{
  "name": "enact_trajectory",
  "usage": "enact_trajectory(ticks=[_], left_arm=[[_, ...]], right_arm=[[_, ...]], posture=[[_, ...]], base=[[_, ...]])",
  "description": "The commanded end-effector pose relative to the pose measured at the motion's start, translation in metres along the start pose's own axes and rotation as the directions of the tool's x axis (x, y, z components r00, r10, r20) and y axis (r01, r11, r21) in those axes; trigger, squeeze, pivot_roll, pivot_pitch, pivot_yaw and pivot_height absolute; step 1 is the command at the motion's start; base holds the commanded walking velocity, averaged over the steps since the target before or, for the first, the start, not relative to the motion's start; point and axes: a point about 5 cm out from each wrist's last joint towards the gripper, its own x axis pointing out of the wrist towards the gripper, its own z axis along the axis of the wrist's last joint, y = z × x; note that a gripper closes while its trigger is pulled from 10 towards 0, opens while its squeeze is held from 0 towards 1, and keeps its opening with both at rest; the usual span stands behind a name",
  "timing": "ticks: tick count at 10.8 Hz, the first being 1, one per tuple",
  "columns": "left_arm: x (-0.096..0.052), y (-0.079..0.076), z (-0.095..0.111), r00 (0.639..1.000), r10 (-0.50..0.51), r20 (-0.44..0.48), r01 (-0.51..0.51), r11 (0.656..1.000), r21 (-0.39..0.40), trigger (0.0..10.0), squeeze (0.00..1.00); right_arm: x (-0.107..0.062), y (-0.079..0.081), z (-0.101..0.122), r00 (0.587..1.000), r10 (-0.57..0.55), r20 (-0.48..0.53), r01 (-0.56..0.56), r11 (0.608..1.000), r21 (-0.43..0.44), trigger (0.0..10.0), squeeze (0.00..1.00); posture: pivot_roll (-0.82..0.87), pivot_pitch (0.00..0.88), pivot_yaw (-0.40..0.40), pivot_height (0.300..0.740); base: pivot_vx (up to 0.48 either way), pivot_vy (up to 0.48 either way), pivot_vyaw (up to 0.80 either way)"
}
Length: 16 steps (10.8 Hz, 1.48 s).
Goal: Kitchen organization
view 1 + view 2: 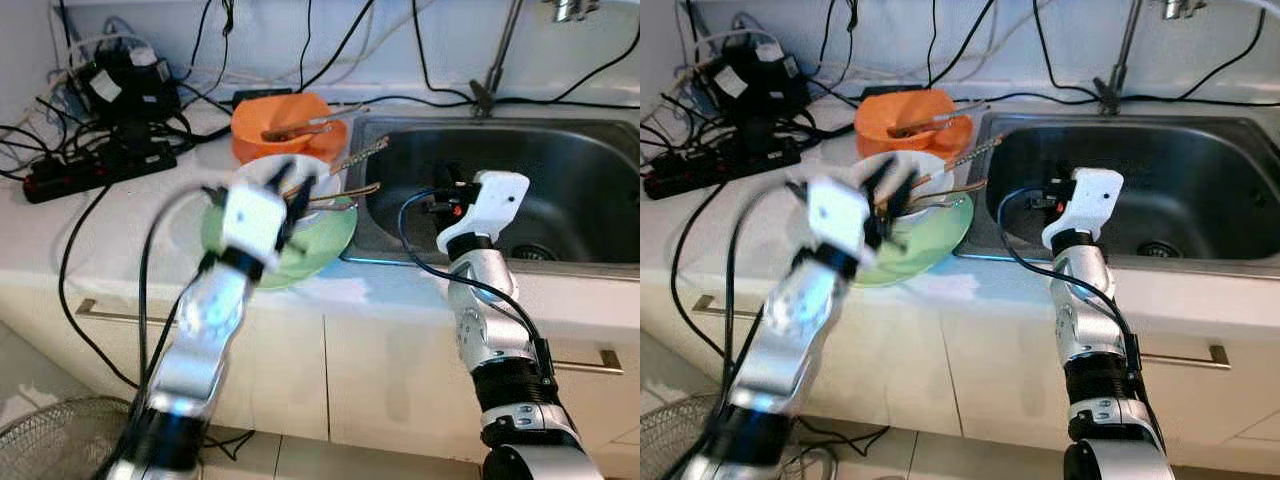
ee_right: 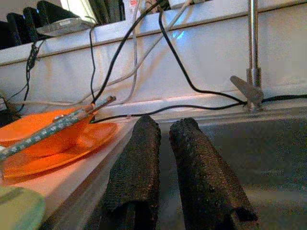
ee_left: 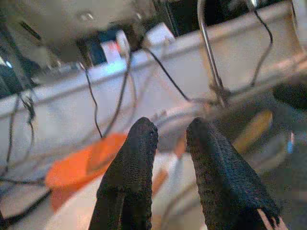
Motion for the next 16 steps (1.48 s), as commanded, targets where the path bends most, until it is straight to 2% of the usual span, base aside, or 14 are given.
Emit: enact_trajectory(ticks=[1, 2, 4, 5, 6, 8, 10, 11, 14, 16], left_arm=[[-0.005, 0.002, 0.008, 0.999, -0.035, 0.007, 0.035, 0.999, 0.003, 10.0, 0.00], [-0.017, 0.002, 0.008, 0.996, -0.088, -0.029, 0.089, 0.996, 0.029, 10.0, 0.00], [-0.028, -0.002, 0.008, 0.987, -0.149, -0.058, 0.153, 0.987, 0.056, 10.0, 0.00], [-0.036, -0.006, 0.011, 0.974, -0.212, -0.075, 0.218, 0.972, 0.087, 10.0, 0.00], [-0.042, -0.012, 0.005, 0.952, -0.277, -0.132, 0.295, 0.945, 0.143, 10.0, 0.00], [-0.031, -0.017, 0.002, 0.963, -0.242, -0.116, 0.259, 0.953, 0.157, 10.0, 0.00], [-0.009, -0.011, 0.005, 0.993, -0.105, -0.048, 0.112, 0.974, 0.195, 10.0, 0.00], [-0.003, -0.010, 0.005, 0.995, -0.093, -0.035, 0.098, 0.975, 0.200, 10.0, 0.00], [0.007, -0.018, 0.000, 0.990, -0.139, -0.017, 0.140, 0.968, 0.209, 10.0, 0.00], [0.004, -0.024, -0.001, 0.982, -0.185, -0.022, 0.186, 0.963, 0.194, 10.0, 0.00]], right_arm=[[0.002, 0.001, 0.002, 1.000, 0.001, 0.005, -0.001, 1.000, -0.005, 10.0, 0.00], [0.002, 0.000, 0.001, 1.000, 0.000, 0.003, 0.000, 1.000, -0.008, 10.0, 0.00], [0.001, 0.003, -0.003, 1.000, 0.007, -0.005, -0.007, 1.000, -0.007, 10.0, 0.00], [0.002, 0.005, -0.003, 1.000, 0.018, -0.007, -0.019, 1.000, -0.011, 10.0, 0.00], [0.002, 0.006, -0.003, 1.000, 0.023, -0.010, -0.023, 1.000, -0.008, 10.0, 0.00], [0.003, 0.006, -0.004, 1.000, 0.021, -0.012, -0.021, 1.000, -0.007, 10.0, 0.00], [0.002, 0.004, -0.004, 1.000, 0.012, -0.007, -0.012, 1.000, -0.011, 10.0, 0.00], [0.001, 0.001, -0.003, 1.000, 0.006, -0.007, -0.006, 1.000, -0.015, 10.0, 0.00], [0.000, -0.006, -0.001, 1.000, -0.018, 0.001, 0.018, 0.999, -0.030, 10.0, 0.00], [-0.001, -0.012, -0.001, 0.999, -0.036, 0.000, 0.036, 0.999, -0.040, 10.0, 0.00]], posture=[[0.05, 0.000, 0.088, 0.740], [0.06, 0.000, 0.088, 0.740], [0.06, 0.000, 0.089, 0.740], [0.07, 0.000, 0.085, 0.740], [0.08, 0.000, 0.079, 0.740], [0.07, 0.000, 0.078, 0.740], [0.06, 0.000, 0.081, 0.740], [0.05, 0.000, 0.083, 0.740], [0.04, 0.000, 0.094, 0.740], [0.04, 0.000, 0.097, 0.740]], base=[[0.000, 0.000, 0.00], [0.000, 0.000, 0.00], [0.000, 0.000, 0.00], [0.000, 0.000, 0.00], [0.000, 0.000, 0.00], [0.000, 0.000, 0.00], [0.000, 0.000, 0.00], [0.000, 0.000, 0.00], [0.000, 0.000, 0.00], [0.000, 0.000, 0.00]])
